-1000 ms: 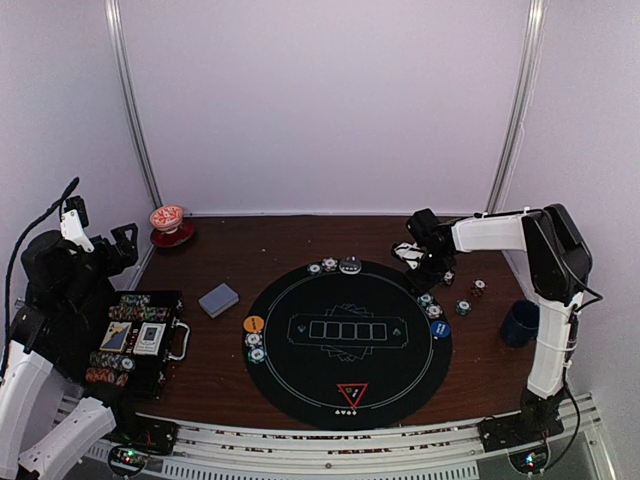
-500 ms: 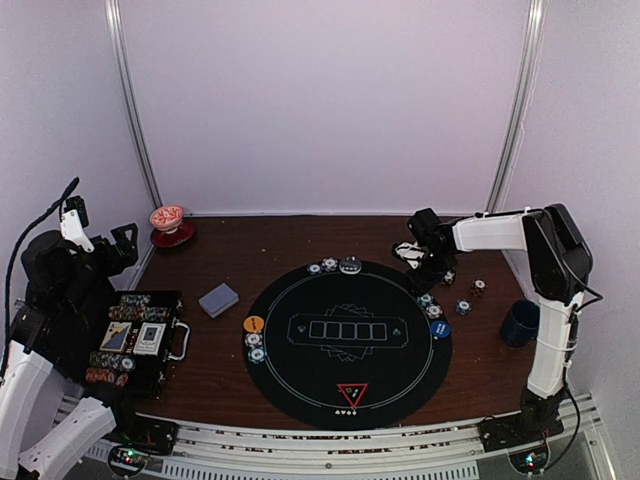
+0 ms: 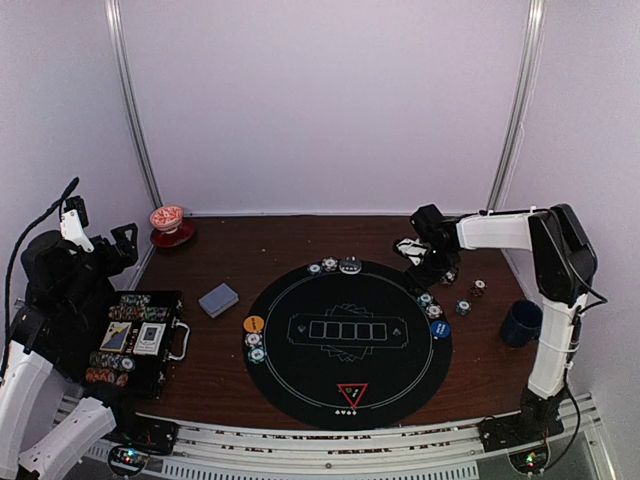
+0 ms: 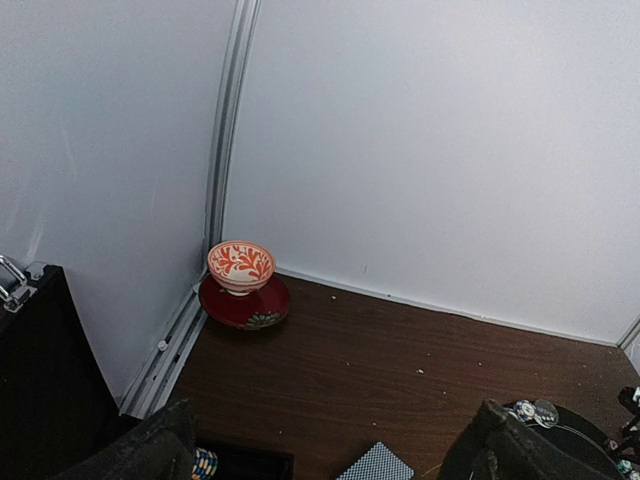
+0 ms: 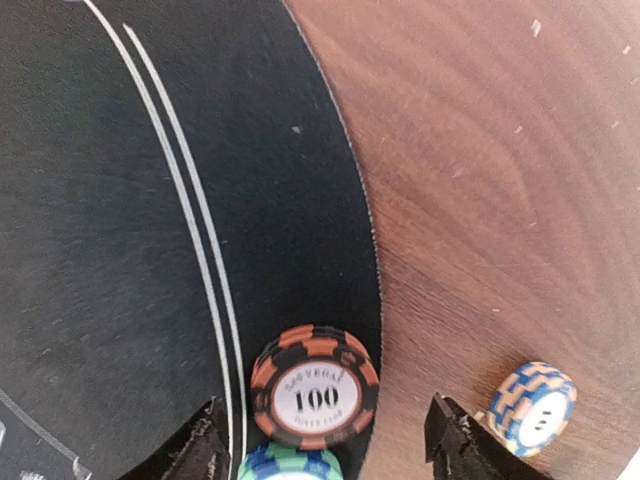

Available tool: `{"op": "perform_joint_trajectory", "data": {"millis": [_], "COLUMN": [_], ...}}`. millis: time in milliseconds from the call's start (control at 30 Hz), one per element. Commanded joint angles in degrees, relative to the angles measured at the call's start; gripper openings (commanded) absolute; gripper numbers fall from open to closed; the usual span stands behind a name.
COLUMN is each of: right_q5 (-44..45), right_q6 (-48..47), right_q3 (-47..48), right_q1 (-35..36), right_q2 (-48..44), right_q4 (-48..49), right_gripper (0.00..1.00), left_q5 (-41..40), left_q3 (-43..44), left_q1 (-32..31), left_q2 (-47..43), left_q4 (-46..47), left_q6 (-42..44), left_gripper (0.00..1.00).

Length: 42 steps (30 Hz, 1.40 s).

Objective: Distribute texas hold em gaming equipment
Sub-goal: Place the poker chips pile in the small blind area, then pick up the pile of poker chips from the pile of poker chips.

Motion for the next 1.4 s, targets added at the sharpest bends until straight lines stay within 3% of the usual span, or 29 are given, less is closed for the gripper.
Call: {"op": "perform_joint_trajectory", "data": {"millis": [0, 200, 367, 467, 800, 1367], "right_q5": [-1.9, -5.01, -7.23, -3.84, -3.77, -5.91], "right_q6": [0.28, 1.32, 1.91, 0.74, -1.97, -4.35], "right_q3": [-0.75, -1.91, -1.71, -3.83, -6.83, -7.14], "right_q1": [-0.64, -7.22, -18.48, -22.38, -24.82, -25.22], "right_q2": [-8.02, -16.72, -17.99, -17.87, -14.43, -8.35], "right_q4": [0.71, -0.35, -4.36, -3.8, -5.66, -7.81], "right_gripper": [0.73, 0.83, 0.84, 0.84, 0.84, 0.72], "left_q5": [0.26, 0.16, 0.23, 0.22, 0.0, -0.06], "left_q3": [-0.36, -0.36, -0.4, -0.36, -0.4, -0.45], "left_q1": [0.68, 0.69, 0.64, 0.66, 0.7, 0.63], "left_q2": [-0.63, -0.76, -0.81, -0.71, -1.23, -1.57], "left_q4": [2.98, 2.98, 2.99, 2.98, 2.98, 2.98], "left_q6": [-0.21, -0.13, -0.21, -0.21, -0.12, -0.05], "left_gripper": [0.98, 0.98, 0.98, 0.98, 0.98, 0.98]}}
